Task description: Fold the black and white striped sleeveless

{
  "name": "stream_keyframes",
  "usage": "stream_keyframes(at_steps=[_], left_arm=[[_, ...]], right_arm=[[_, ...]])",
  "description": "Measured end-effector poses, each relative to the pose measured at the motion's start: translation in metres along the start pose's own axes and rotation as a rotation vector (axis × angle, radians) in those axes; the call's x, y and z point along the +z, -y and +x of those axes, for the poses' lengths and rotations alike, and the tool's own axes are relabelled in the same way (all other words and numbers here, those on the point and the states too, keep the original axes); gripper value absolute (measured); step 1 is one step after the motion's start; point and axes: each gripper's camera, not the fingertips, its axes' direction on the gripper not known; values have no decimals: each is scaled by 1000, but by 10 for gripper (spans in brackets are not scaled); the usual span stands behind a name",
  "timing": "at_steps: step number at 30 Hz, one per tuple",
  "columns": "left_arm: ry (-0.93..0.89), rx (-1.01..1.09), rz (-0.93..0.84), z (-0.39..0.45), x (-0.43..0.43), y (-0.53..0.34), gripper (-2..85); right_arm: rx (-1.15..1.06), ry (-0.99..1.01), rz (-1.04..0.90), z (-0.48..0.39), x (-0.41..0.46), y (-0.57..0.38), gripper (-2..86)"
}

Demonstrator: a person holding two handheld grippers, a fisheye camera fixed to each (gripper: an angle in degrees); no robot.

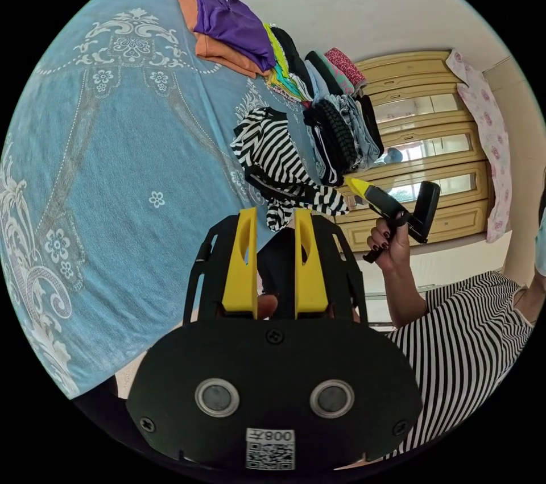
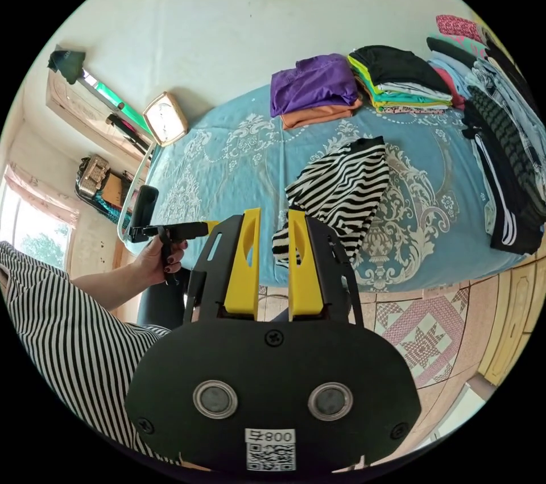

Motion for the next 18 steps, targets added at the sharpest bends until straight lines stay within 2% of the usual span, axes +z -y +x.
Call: stream_keyframes(at_steps=[4, 9, 13, 18], left_arm=[[5, -32, -5, 2, -10, -9, 99], [-5, -63, -11, 6, -13, -15, 99], [-27, -85, -1, 15, -14, -19, 99], [-36, -108, -10, 22, -13, -23, 96]], right_arm=[[-35, 46, -23, -17, 36, 26, 79], [-76, -33, -36, -31, 91, 47, 80], [-19, -107, -274, -17, 196, 49, 79], [5, -155, -282, -25, 233, 48, 79]])
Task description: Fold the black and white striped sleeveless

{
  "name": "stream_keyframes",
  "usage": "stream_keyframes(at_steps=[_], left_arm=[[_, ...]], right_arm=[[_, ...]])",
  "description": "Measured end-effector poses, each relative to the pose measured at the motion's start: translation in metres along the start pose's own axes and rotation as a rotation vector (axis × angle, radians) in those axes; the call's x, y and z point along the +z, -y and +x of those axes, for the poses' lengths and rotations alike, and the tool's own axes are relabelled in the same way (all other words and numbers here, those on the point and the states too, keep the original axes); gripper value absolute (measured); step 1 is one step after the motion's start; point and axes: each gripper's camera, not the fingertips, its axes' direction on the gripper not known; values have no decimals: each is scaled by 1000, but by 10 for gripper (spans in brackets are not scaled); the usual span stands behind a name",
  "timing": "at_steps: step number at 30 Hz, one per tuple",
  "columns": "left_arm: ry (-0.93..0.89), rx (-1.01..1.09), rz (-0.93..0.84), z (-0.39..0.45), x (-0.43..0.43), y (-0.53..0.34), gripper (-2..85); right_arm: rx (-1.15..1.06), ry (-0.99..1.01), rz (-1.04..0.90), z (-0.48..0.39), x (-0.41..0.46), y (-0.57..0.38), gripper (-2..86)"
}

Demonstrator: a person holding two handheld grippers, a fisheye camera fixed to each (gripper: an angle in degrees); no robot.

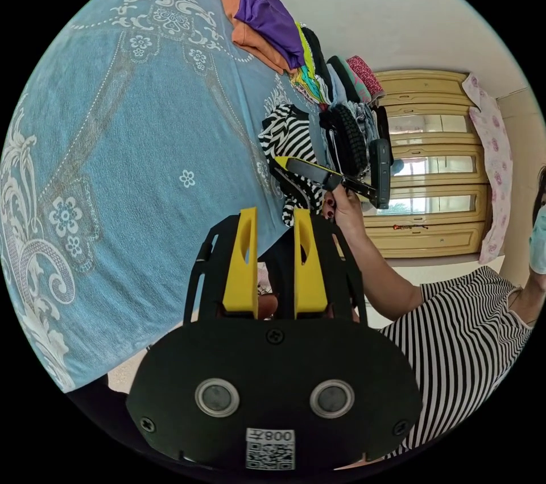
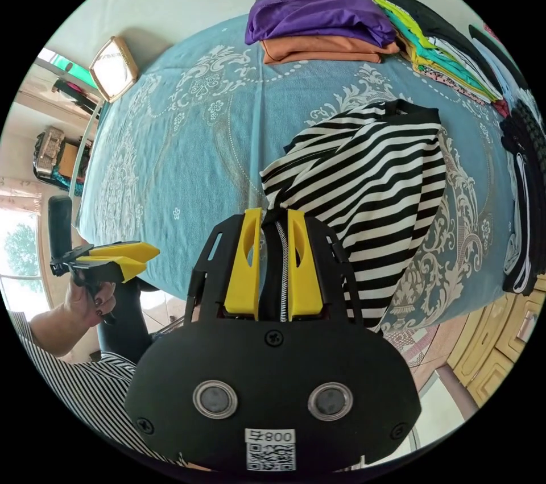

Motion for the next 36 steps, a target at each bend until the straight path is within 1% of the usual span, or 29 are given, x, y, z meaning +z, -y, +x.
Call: stream_keyframes(at_steps=[4, 10, 12, 15, 17, 20, 24, 29, 32, 36], left_arm=[[-13, -10, 8, 9, 0, -3, 93], [-20, -3, 21, 27, -1, -10, 89], [-25, -4, 31, 32, -3, -12, 88], [-27, 1, 50, 42, -5, -17, 87], [-27, 7, 58, 49, -7, -18, 87], [-33, 27, 79, 63, -10, -20, 87], [-40, 77, 93, 89, -11, -17, 88], [-38, 160, 103, 128, -15, -13, 90], [-19, 211, 113, 154, -20, -11, 92], [23, 277, 104, 187, -23, -7, 98]], right_arm=[[-25, -61, -19, -19, 15, 3, 62], [-33, -32, -21, -34, 5, -8, 20], [-44, 7, -6, -38, -7, -15, 13], [-52, 99, 51, -42, -44, -32, 7], [-69, 193, 106, -45, -84, -49, 5], [-105, 279, 176, -49, -141, -73, 3], [-154, 340, 244, -57, -208, -102, 2], [-186, 469, 384, -63, -303, -150, 1], [-202, 522, 459, -69, -348, -178, 1], [-224, 544, 519, -81, -392, -209, 1]])
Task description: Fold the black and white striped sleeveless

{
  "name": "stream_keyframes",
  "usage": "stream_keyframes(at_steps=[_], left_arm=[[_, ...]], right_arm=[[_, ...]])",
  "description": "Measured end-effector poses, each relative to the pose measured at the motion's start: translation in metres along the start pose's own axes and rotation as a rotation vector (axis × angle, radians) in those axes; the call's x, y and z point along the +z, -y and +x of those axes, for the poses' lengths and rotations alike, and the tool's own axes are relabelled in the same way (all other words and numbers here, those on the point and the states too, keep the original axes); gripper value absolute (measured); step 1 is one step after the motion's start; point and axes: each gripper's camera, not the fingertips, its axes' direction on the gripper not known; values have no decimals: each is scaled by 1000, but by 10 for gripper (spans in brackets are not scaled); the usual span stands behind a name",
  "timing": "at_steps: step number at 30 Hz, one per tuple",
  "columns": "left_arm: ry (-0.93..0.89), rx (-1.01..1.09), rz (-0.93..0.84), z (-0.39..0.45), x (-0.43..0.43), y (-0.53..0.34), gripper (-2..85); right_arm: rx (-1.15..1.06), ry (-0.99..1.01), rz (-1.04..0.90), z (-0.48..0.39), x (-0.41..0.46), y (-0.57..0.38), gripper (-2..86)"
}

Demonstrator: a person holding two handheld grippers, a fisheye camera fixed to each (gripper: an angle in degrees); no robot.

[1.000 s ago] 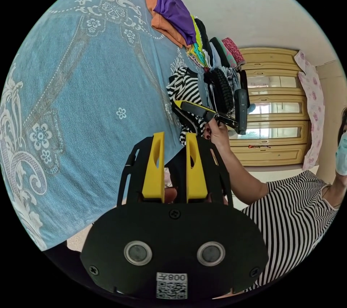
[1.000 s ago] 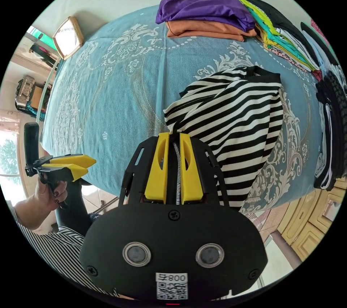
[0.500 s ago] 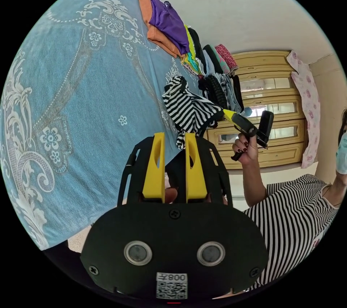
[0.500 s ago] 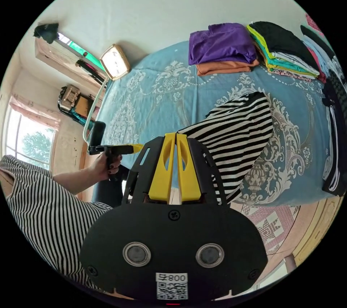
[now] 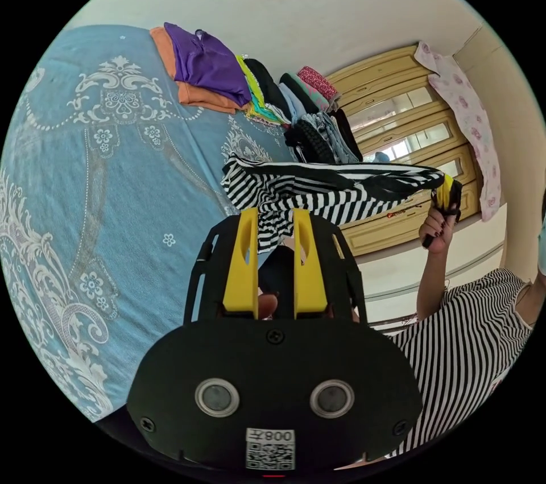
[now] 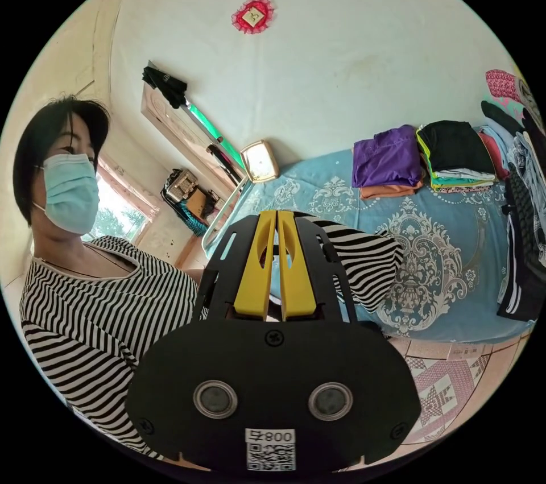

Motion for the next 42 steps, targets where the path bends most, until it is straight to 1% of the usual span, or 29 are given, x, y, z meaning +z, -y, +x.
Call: stream_keyframes(at_steps=[3, 5, 8, 10, 13, 15, 22, 26, 29, 30, 33, 35, 37, 41, 42], left_arm=[[28, 24, -27, 19, 4, 7, 100], [-9, 7, -35, 27, 8, 11, 102], [-124, -64, 13, 35, 12, 19, 104], [-242, -164, 23, 33, 22, 29, 109], [-367, -317, 32, 27, 38, 40, 118], [-372, -365, 58, 30, 42, 49, 121], [-382, -532, 25, 49, 61, 82, 126], [-314, -521, -59, 75, 69, 102, 123], [-353, -527, -86, 100, 75, 113, 104], [-371, -526, -91, 111, 75, 116, 77], [-375, -473, -91, 143, 57, 120, 32], [-408, -457, -40, 162, 35, 117, 23], [-483, -406, 50, 190, -9, 107, 17], [-520, -303, 191, 243, -98, 81, 12], [-533, -269, 257, 262, -130, 69, 11]], right_arm=[[-26, 21, 35, -28, -22, -2, 2], [-42, 17, 47, -46, -34, -4, 2], [-54, 16, 53, -65, -43, -9, 1], [-56, 15, 51, -74, -46, -13, 1], [-40, 26, 49, -80, -49, -20, 1], [-30, 40, 52, -83, -51, -24, 1], [5, 88, 71, -84, -68, -33, 2], [22, 116, 87, -82, -79, -36, 1], [28, 121, 93, -80, -85, -39, 1], [30, 120, 94, -80, -86, -39, 1], [33, 114, 101, -80, -93, -43, 1], [31, 113, 116, -80, -99, -47, 1], [22, 117, 135, -80, -105, -50, 1], [-25, 164, 190, -82, -119, -56, 1], [-34, 171, 197, -83, -121, -56, 1]])
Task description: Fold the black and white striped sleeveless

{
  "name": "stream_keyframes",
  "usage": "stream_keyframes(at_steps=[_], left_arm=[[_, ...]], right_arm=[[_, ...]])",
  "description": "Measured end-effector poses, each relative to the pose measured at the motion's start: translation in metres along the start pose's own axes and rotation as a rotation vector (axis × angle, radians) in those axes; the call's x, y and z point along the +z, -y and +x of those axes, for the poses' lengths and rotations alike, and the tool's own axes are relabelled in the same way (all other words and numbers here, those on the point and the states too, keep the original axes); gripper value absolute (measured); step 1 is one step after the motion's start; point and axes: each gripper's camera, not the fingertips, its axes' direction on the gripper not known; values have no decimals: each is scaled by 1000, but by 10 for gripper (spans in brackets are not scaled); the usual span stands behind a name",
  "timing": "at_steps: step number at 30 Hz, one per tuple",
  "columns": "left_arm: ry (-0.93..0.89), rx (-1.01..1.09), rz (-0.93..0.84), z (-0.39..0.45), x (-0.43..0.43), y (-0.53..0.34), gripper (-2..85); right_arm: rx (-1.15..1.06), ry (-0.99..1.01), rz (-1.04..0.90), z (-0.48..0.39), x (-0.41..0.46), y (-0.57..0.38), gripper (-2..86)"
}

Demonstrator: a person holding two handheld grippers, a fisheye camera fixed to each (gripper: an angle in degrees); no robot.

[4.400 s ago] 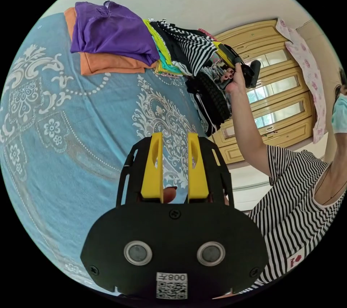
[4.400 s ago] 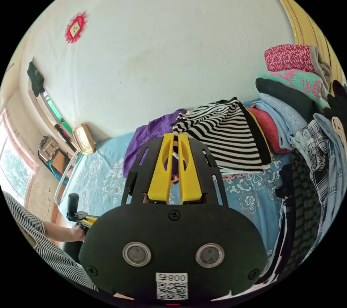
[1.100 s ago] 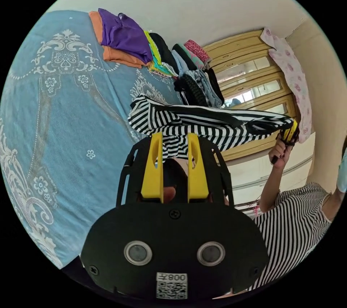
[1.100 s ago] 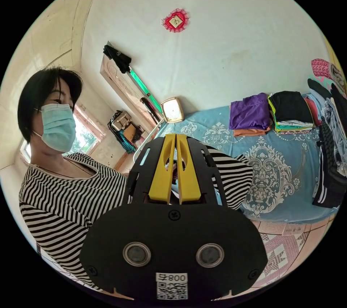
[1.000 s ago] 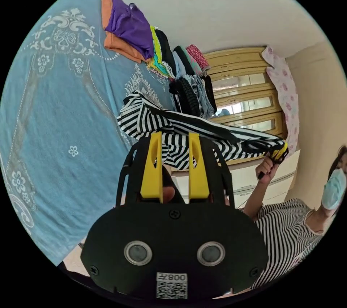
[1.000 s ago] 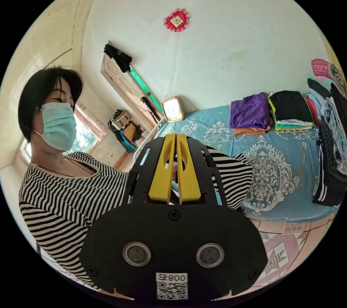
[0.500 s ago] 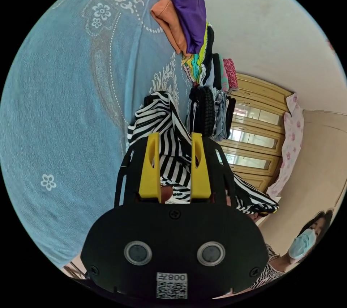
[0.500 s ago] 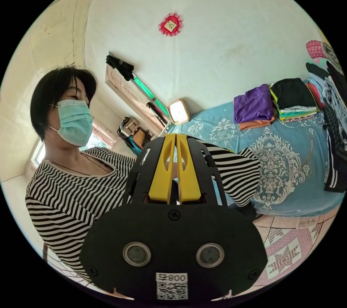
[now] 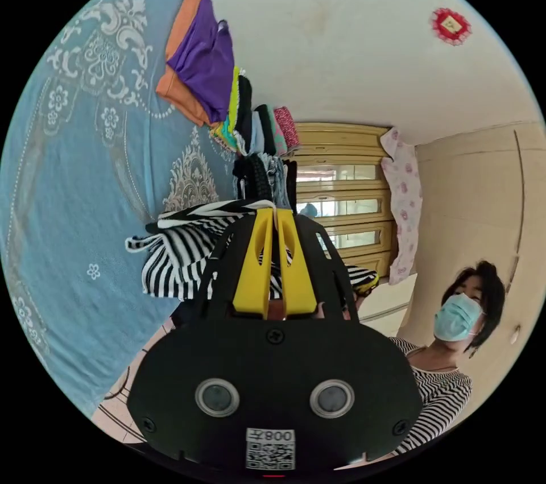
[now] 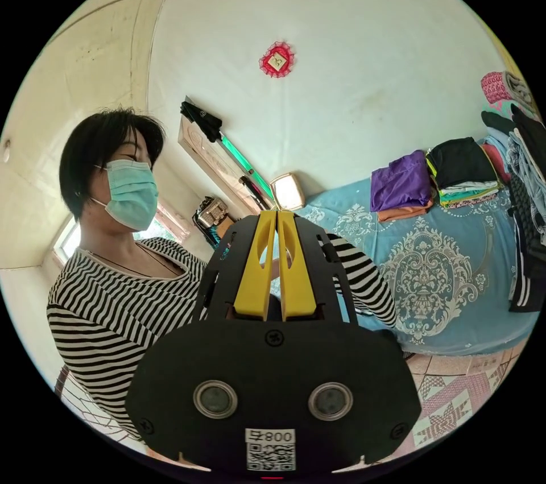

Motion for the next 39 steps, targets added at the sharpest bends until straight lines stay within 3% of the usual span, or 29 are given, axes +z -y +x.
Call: stream_keyframes(at_steps=[10, 20, 25, 32, 39], left_arm=[[16, 453, 442, 255, -145, -144, 9], [148, 854, 523, 456, -162, -246, 11], [267, 981, 571, 537, -163, -269, 10], [461, 937, 651, 576, -177, -230, 11], [615, 638, 648, 532, -210, -94, 16]], right_arm=[[-167, 126, 26, -24, 9, -7, 1], [-359, 274, 60, -47, 29, 8, 0], [-446, 252, 69, -48, 46, 23, 0], [-467, 207, 6, 9, 141, 68, 0], [-380, 19, -147, 128, 312, 140, 1]])
